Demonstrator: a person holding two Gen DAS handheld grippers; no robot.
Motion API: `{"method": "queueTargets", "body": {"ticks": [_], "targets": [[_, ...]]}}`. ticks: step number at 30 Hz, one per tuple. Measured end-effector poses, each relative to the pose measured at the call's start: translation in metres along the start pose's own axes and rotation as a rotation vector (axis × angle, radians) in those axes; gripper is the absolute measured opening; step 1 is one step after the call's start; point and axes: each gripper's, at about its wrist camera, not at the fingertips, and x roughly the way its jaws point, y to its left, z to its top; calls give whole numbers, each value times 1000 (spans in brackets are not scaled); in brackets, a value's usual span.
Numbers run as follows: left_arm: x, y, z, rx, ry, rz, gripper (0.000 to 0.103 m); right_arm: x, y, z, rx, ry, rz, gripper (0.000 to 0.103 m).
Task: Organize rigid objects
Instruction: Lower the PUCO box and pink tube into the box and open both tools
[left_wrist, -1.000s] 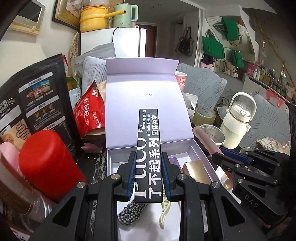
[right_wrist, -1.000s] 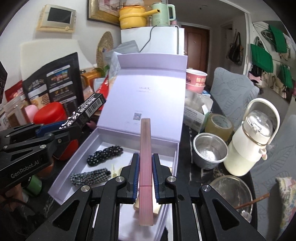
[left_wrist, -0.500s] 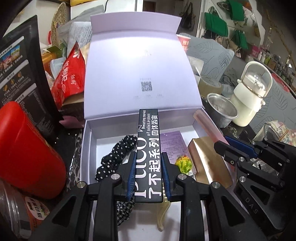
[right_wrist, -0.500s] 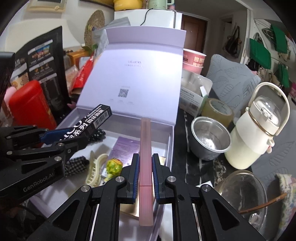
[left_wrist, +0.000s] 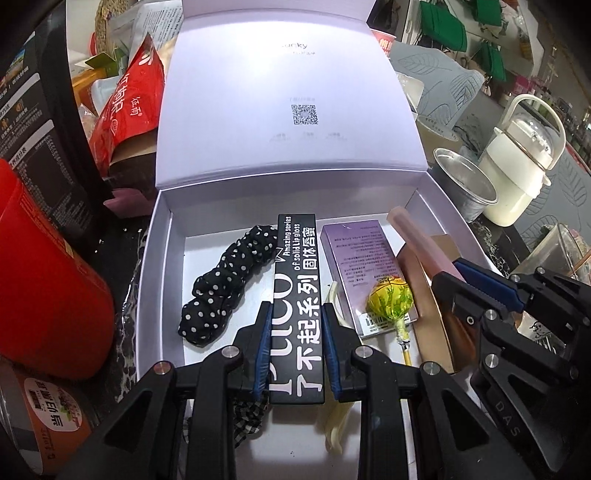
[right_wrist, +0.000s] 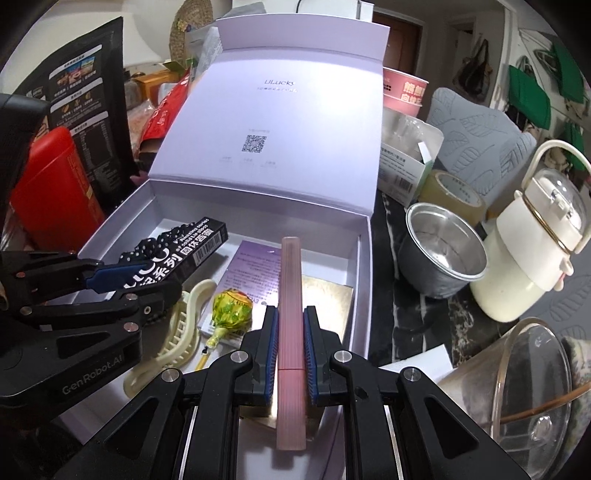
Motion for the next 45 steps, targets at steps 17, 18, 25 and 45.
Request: {"method": "queueTargets", "body": {"ticks": [17, 18, 25, 45], "targets": [[-3, 4, 4, -41, 44, 26, 25, -7, 0, 3, 8, -2, -9, 31], [-3, 4, 4, -43, 46, 31, 25, -9, -1, 3, 10, -7, -10, 31], [-21, 10, 3, -83, 0, 71, 82, -28, -2, 6, 22, -35, -15, 32], [-110, 3, -20, -111, -123, 134, 82, -105, 4, -5, 0, -123, -21, 36]]}}
